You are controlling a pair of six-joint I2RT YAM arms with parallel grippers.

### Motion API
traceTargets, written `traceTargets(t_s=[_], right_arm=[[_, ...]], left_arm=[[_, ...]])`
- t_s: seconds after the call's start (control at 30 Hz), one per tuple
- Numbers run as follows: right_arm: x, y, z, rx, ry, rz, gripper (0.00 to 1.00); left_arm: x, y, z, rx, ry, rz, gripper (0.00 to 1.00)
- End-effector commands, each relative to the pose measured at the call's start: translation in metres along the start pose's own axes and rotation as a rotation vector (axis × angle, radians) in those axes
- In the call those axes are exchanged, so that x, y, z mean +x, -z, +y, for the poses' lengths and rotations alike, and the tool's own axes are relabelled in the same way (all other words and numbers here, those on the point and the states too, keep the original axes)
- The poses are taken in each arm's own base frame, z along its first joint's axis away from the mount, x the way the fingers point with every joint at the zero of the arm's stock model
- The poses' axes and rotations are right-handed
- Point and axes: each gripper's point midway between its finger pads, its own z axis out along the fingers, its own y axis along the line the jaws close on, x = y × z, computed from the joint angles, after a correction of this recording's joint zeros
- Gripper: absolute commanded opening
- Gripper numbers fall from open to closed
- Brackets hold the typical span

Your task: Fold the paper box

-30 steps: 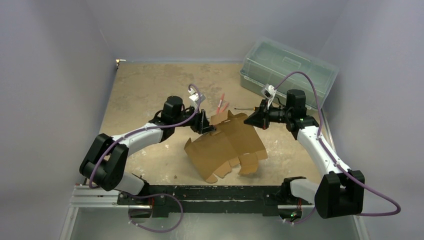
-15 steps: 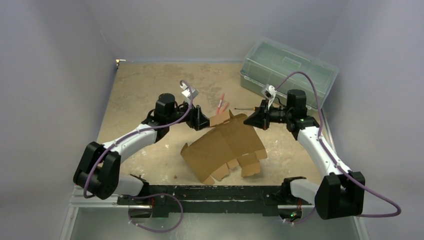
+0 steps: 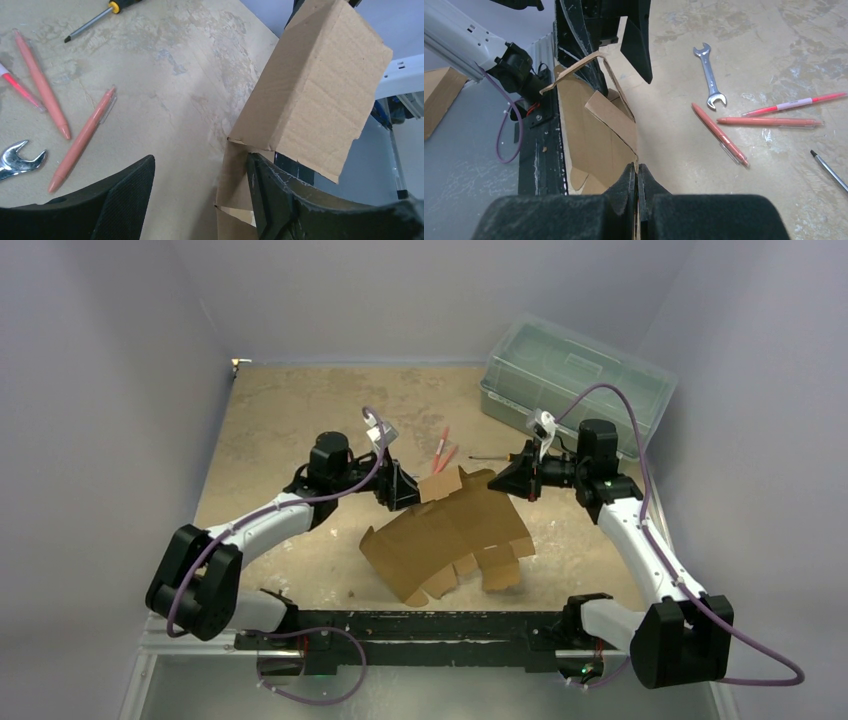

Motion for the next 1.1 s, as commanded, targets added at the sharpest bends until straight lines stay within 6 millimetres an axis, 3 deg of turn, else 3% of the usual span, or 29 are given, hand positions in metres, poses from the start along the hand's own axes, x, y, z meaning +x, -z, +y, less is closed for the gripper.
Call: traceTargets(t_s=[0.0, 0.37, 0.63, 0.77, 0.93, 1.0, 1.07], right_arm=[[-0.011, 0.001, 0.010, -0.044, 0.053, -0.026, 0.00], [-0.011, 0.001, 0.011, -0.046, 0.053, -0.028, 0.00], [-0.009, 0.000, 0.008, -0.046, 0.039, -0.027, 0.00], [-0.008, 0.000, 0.007, -0.044, 0.032, -0.024, 0.00], [-0.007, -0.001, 0.006, -0.038, 0.031, -0.023, 0.00], [-0.007, -0.001, 0.005, -0.036, 0.028, -0.022, 0.00], [-0.006, -0.001, 0.004, -0.032, 0.026, -0.021, 0.00]], left_arm=[[0.001, -0.002, -0.008, 0.058, -0.007, 0.001, 0.66], [0.009, -0.010, -0.002, 0.048, 0.013, 0.037, 0.62], [0.003, -0.011, -0.015, 0.105, 0.003, 0.014, 0.59], [0.006, -0.014, -0.016, 0.124, 0.021, 0.028, 0.36], [0.003, -0.013, -0.018, 0.121, 0.014, 0.025, 0.21], [-0.002, -0.011, -0.021, 0.114, 0.000, 0.015, 0.24], [-0.006, -0.008, -0.022, 0.095, -0.014, 0.009, 0.33]])
